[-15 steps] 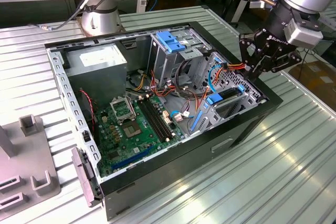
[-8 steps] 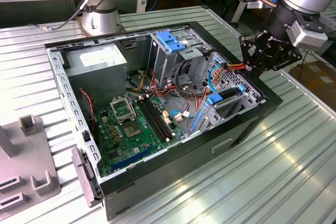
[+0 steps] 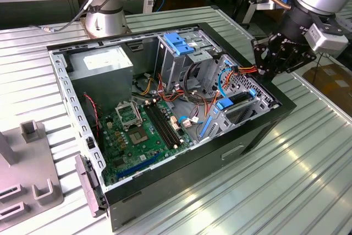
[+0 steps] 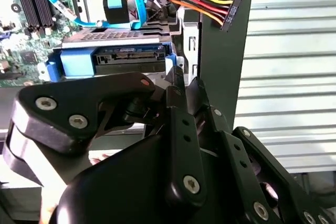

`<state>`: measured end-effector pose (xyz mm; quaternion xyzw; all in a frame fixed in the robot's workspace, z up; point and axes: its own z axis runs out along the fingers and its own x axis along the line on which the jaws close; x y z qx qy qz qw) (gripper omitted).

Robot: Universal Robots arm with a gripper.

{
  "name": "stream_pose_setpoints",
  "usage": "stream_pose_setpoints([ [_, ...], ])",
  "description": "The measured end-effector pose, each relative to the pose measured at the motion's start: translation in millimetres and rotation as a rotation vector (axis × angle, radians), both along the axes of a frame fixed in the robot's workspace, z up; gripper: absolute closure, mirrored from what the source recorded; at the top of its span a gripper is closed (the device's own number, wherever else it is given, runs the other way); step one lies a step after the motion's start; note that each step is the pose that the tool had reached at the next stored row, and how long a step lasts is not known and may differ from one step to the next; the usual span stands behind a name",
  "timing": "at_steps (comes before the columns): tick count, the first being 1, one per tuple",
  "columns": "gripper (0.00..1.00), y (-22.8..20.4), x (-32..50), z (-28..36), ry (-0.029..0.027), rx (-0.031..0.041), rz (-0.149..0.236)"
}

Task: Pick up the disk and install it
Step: 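Insert the first disk wire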

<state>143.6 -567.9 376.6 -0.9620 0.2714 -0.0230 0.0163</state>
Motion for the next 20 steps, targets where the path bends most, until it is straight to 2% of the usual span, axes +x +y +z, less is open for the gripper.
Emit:
stream_pose_setpoints([
  [5, 0.75, 3.2, 9.8, -0.3, -0.0004, -0.0015, 0.011],
  [12, 0.75, 18.5, 20.7, -0.5, -0.0004, -0.0016, 0.027],
  [17, 0.75, 24.9, 23.5, -0.8, -0.0005, -0.0016, 0.034],
  [20, 0.75, 26.4, 24.5, -1.2, -0.0005, -0.0016, 0.066],
])
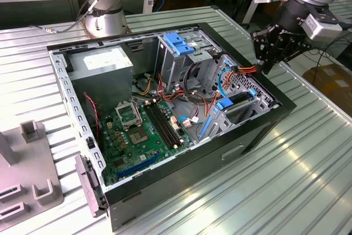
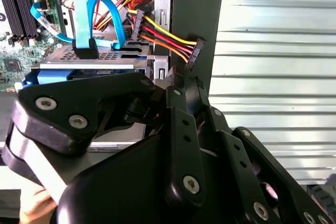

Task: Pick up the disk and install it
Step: 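Insert the first disk wire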

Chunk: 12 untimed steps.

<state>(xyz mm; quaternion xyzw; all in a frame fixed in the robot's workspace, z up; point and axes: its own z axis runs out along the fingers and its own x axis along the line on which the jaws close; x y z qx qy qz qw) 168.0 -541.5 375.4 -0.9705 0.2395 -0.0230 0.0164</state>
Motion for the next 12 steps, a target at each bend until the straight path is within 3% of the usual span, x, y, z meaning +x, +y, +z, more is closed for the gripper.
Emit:
stream_pose_setpoints([
  [3, 0.74, 1.2, 0.4, -0.4, 0.0, 0.0, 0.02],
  [4, 0.67, 1.9, 0.5, -0.5, 0.0, 0.0, 0.024],
  [12, 0.67, 9.0, 2.2, -4.2, -0.0009, 0.0002, 0.071],
])
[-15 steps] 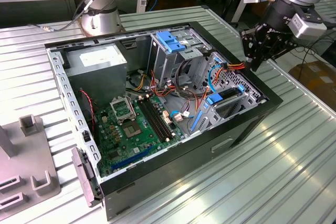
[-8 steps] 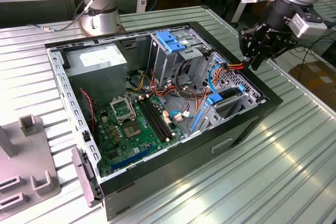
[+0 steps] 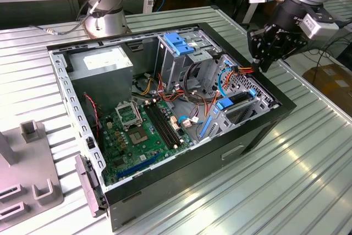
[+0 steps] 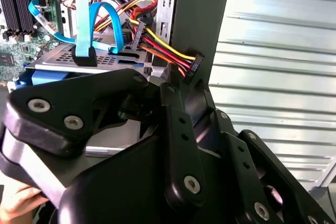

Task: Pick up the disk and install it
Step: 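Insert the first disk wire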

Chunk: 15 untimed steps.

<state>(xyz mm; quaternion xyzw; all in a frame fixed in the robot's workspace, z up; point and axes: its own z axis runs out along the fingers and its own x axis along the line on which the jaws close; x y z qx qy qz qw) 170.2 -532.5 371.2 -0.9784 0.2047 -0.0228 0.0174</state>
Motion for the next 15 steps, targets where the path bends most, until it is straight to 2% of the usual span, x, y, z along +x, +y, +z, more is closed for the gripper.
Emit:
stream_pose_setpoints([
  [3, 0.67, 2.2, 0.8, -2.2, -0.0028, -0.0002, 0.031],
  [7, 0.67, 7.0, 4.2, -3.3, -0.0027, -0.0002, 0.035],
  [13, 0.67, 7.5, 4.4, -5.8, -0.0037, -0.0004, 0.035],
  [14, 0.69, 7.5, 4.4, -5.8, -0.0038, -0.0005, 0.035],
  [15, 0.75, 7.5, 4.3, -5.9, -0.0038, -0.0004, 0.035],
])
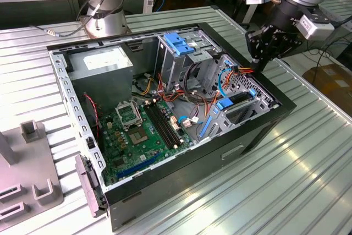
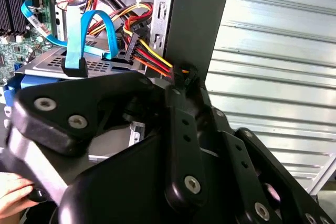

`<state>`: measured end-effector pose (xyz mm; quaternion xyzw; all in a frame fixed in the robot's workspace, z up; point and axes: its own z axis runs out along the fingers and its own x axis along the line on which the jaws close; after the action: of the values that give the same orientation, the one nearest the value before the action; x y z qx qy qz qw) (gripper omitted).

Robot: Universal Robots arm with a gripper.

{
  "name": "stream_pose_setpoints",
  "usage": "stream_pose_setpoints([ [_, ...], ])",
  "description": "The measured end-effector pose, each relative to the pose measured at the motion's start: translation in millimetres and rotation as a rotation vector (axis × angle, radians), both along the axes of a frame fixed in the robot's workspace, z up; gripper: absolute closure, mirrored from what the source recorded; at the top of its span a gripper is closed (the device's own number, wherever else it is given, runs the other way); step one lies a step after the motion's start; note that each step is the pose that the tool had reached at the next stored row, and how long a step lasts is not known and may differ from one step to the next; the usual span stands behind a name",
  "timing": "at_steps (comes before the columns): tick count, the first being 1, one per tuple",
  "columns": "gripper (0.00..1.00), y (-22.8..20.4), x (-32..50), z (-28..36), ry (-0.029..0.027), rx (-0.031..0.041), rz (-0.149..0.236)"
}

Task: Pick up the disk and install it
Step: 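Insert the first disk wire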

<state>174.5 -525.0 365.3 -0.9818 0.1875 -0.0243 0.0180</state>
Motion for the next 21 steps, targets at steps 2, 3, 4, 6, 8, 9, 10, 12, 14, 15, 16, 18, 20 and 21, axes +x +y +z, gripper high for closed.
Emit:
stream_pose_setpoints([
  [2, 0.82, 0.0, 0.0, 0.0, 0.0, 0.0, 0.0],
  [3, 0.82, 0.0, 0.0, 0.0, 0.0, 0.0, 0.0],
  [4, 0.82, 0.0, 0.0, 0.0, 0.0, 0.0, 0.0],
  [6, 0.82, 0.0, 0.0, 0.2, 0.0001, 0.0002, 0.0],
  [8, 0.82, 0.0, 0.0, 1.3, 0.0004, 0.0003, 0.0],
  [9, 0.82, 0.0, 0.3, 1.9, 0.0007, 0.0002, 0.0],
  [10, 0.82, 0.1, 0.4, 2.0, 0.0009, 0.0002, 0.0],
  [12, 0.83, 0.0, 0.4, 2.1, 0.0009, 0.0002, 0.0],
  [14, 0.83, 0.0, 0.4, 2.1, 0.0009, 0.0, 0.0],
  [15, 0.83, 0.0, 0.4, 2.1, 0.0009, -0.0001, 0.0],
  [16, 0.83, 0.0, 0.4, 2.1, 0.0009, -0.0001, -0.002],
  [18, 0.83, 0.0, -0.2, 2.1, 0.0009, 0.0, -0.008],
  [20, 0.83, 0.0, -0.9, 2.1, 0.0009, 0.0, -0.019],
  [21, 0.83, 0.0, -1.5, 2.1, 0.0009, -0.0001, -0.026],
])
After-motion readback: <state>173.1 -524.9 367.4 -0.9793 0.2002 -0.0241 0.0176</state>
